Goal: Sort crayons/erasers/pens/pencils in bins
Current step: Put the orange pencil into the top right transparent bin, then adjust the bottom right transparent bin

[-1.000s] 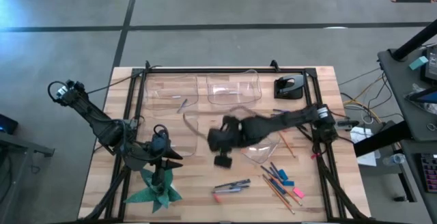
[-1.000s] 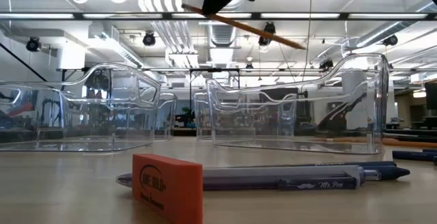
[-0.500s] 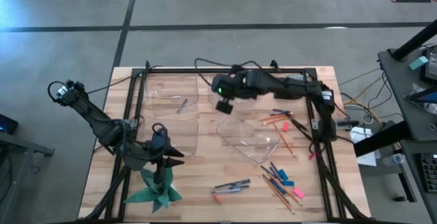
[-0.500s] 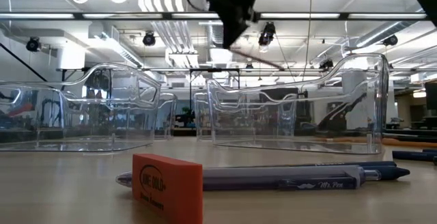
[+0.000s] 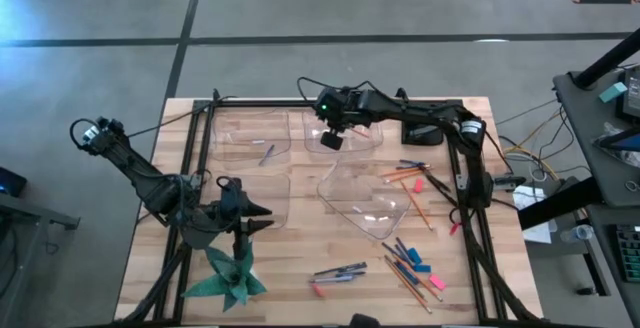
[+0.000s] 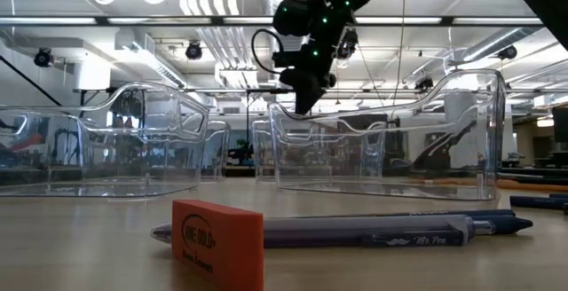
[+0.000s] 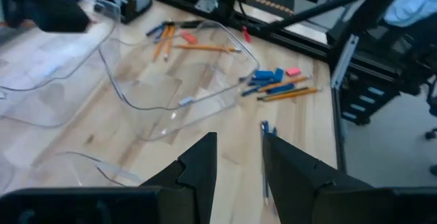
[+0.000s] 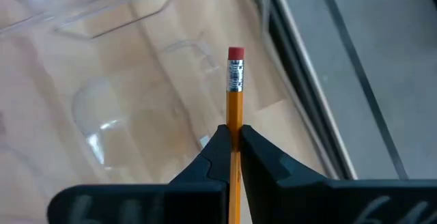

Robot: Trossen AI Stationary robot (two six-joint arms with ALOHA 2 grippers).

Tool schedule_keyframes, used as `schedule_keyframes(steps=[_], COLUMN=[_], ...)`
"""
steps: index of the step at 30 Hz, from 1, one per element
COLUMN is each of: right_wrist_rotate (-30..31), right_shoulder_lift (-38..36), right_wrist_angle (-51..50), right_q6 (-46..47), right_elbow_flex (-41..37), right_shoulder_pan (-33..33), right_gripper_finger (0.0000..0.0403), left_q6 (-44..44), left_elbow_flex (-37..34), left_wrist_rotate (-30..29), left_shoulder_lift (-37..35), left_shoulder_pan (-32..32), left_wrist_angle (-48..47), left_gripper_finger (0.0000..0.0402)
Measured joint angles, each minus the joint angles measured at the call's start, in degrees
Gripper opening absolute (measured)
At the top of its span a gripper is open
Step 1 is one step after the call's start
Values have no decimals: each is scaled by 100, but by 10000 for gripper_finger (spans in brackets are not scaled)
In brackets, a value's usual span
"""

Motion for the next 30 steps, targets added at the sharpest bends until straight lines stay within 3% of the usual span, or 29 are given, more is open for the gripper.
schedule_keyframes(steps=[7, 19, 30], right_wrist_rotate=[-611, -694, -825], right_shoulder_lift=[202, 269, 231], right_wrist_angle=[267, 250, -60], right_q6=[26, 578, 869], right_elbow_flex=[-169, -292, -210], right_shoulder_pan=[5, 7, 7], right_gripper_finger=[11, 15, 95], left_q6=[249, 300, 297], left_elbow_flex=[0, 0, 0], left_wrist_rotate=[-106, -104, -102], left_shoulder_lift=[0, 2, 2], left_shoulder_pan=[51, 53, 56], left_wrist_angle=[1, -2, 0], left_gripper_finger=[105, 105, 105])
